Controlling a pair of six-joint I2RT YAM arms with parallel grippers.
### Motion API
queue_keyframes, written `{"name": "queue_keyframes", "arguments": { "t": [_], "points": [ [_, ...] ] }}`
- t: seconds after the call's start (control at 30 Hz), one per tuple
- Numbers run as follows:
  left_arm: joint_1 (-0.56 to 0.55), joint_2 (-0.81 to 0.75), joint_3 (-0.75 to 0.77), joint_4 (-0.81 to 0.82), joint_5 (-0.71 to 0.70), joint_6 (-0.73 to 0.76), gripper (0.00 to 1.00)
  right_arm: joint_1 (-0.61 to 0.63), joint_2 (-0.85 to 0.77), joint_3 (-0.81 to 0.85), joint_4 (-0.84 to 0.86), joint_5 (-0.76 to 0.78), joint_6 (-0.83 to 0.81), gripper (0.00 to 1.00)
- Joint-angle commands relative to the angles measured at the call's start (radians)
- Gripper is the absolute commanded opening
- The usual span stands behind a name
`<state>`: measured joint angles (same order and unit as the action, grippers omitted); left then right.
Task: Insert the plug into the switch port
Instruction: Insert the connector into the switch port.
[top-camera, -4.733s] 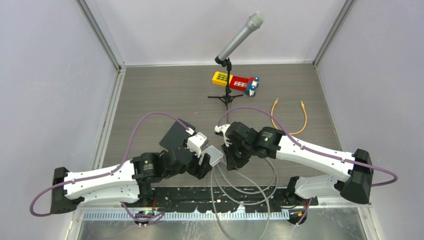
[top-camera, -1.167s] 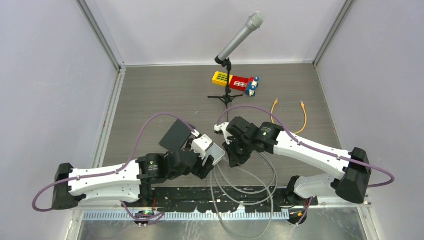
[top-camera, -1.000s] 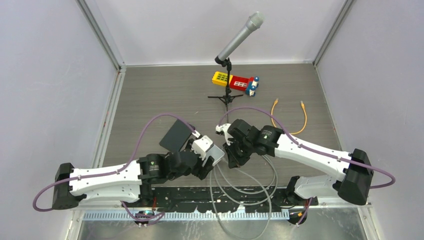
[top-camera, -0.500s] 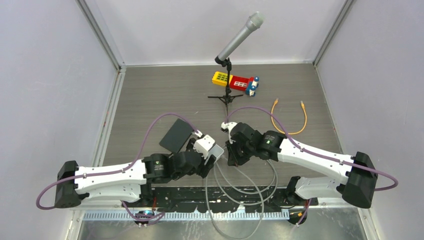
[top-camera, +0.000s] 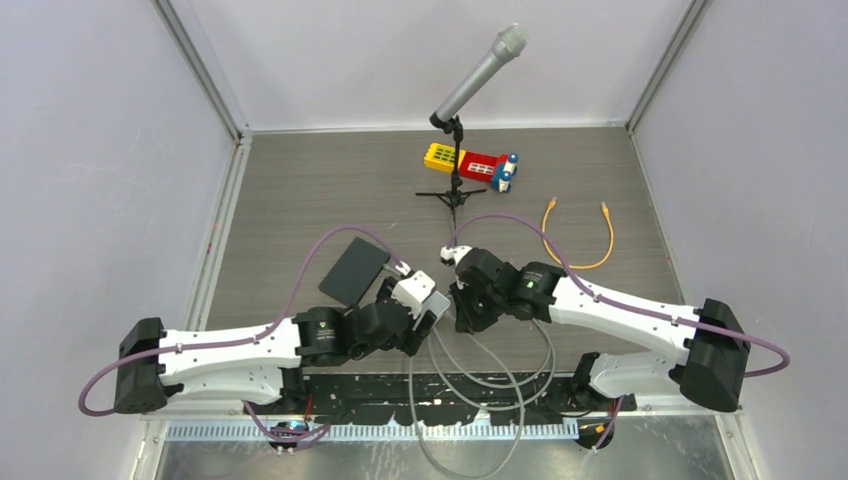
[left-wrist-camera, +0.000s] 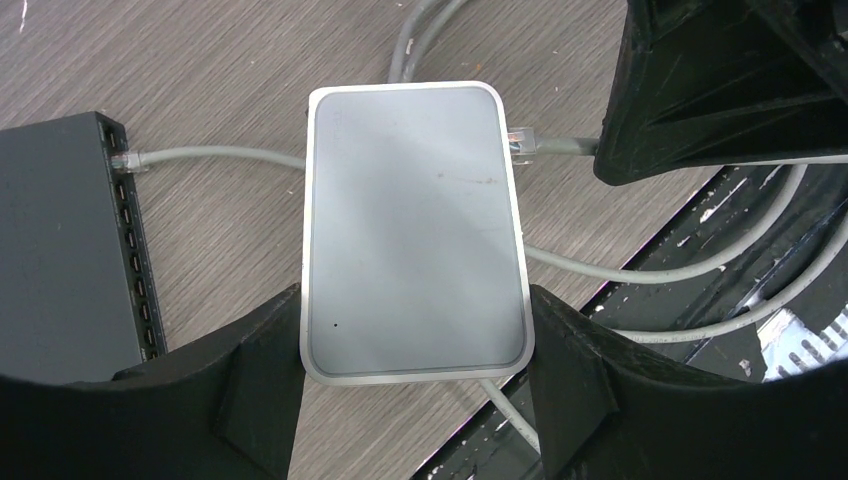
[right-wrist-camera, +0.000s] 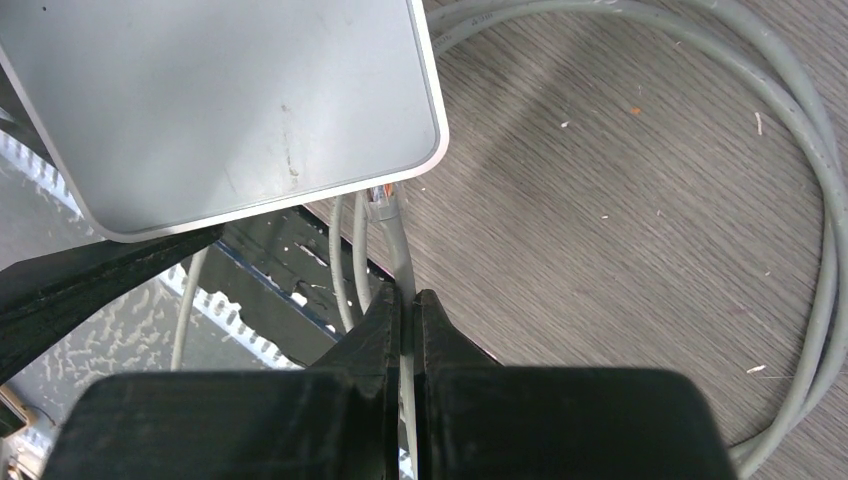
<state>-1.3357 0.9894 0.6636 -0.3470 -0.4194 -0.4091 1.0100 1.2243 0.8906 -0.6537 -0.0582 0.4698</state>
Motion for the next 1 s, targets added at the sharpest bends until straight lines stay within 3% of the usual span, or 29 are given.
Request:
{"name": "queue_keyframes", "arguments": {
  "t": [0.0,0.63,0.97],
  "points": [
    [-0.086,0.006,0.04,0.234,0.461,-0.018,0.0,-0.021,0.008,0.121,0.433,0.172,0.012,0.0],
    [-0.135,0.081,0.088,0.26,0.518,0.01,0.0,-0.022,0.037,0.269,0.388,0.169,-0.109,0.0],
    [-0.14,0.062,0.085,0.291,0.522,0.005,0.0,-0.022,0.013,0.122,0.532,0.194,-0.124,0.0]
  ]
}}
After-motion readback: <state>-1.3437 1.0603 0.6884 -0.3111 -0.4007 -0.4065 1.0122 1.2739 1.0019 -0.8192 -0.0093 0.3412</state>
